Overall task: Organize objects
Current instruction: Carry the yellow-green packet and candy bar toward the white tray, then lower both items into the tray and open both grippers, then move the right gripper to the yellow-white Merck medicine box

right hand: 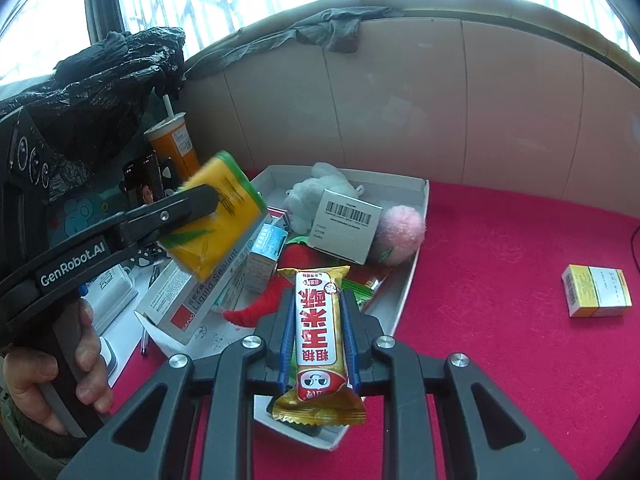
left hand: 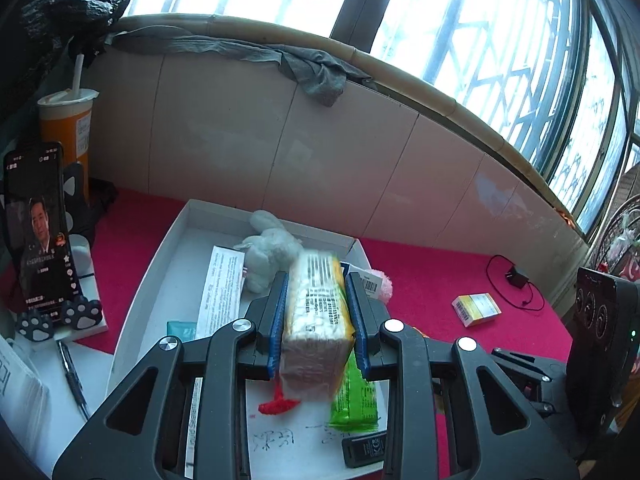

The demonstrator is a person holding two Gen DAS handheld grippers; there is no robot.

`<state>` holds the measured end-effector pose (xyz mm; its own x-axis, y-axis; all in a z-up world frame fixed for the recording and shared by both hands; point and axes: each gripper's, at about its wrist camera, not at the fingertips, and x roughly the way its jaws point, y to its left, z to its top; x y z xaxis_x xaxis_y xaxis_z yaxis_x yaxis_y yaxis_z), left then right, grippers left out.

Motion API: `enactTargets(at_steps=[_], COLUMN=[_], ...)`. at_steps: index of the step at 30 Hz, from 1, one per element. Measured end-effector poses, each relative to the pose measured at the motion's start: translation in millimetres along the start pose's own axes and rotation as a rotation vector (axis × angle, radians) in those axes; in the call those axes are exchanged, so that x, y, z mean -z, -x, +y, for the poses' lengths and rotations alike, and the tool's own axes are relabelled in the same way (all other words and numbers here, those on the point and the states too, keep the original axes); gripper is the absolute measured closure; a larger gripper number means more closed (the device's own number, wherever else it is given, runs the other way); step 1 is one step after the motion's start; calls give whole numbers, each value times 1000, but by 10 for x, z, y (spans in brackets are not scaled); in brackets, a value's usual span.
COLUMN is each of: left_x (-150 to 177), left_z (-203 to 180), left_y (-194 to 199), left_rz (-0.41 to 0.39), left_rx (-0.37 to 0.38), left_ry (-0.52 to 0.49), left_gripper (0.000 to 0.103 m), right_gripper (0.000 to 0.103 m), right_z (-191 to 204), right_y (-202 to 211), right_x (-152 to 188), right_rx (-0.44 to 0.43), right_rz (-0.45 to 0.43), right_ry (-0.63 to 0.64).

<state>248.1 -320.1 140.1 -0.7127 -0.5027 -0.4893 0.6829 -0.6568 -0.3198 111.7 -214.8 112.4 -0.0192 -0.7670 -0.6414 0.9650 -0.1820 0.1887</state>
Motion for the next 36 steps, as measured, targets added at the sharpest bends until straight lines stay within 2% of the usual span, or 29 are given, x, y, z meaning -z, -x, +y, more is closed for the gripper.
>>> enactTargets(at_steps=[5, 6, 7, 8, 9, 10, 11, 12, 13, 18, 23, 29, 33, 36], left_x=[-80, -69, -52, -31, -11, 15, 40, 71, 90, 226, 473, 811, 926, 974], left_z=[111, 149, 183, 214, 238, 252, 249, 241, 227, 46, -303, -643, -738, -762], left_y=[-116, -95, -61, -19, 19, 62, 99, 142, 172, 325, 457, 366, 293, 232], left_rz=[-5, -18, -35, -53, -69, -85, -100, -115, -126, -158, -185, -137, -101, -71], left_rx=[-32, -44, -56, -66, -78, -100, -129, -154, -167, -161, -103, 23, 113, 187], left_ry=[26, 38, 50, 62, 68, 66, 59, 50, 44, 27, -49, -105, -98, -103], left_gripper=[76, 72, 54, 29, 18, 6, 0, 0, 0, 0, 0, 0, 0, 0], right_gripper=[81, 81, 81, 81, 77, 64, 54, 29, 19, 19, 19, 19, 19, 19], right_z=[190, 216, 229, 232, 220, 211, 195, 176, 152, 72, -23, -388, -709, -1041], right_y=[-232, -277, -316, -351, -374, -384, -376, -356, -320, -131, 90, 255, 317, 462], right_x=[-81, -75, -61, -43, -18, 5, 27, 48, 68, 128, 207, 338, 489, 559], right_rx=[4, 8, 13, 14, 11, 16, 29, 41, 48, 71, 109, 175, 208, 248], right_rz=[-2, 2, 6, 14, 24, 28, 25, 16, 1, -48, -103, -96, -72, -88], right_ry=[10, 12, 11, 8, 5, 3, 4, 4, -1, -13, -17, -102, -176, -248])
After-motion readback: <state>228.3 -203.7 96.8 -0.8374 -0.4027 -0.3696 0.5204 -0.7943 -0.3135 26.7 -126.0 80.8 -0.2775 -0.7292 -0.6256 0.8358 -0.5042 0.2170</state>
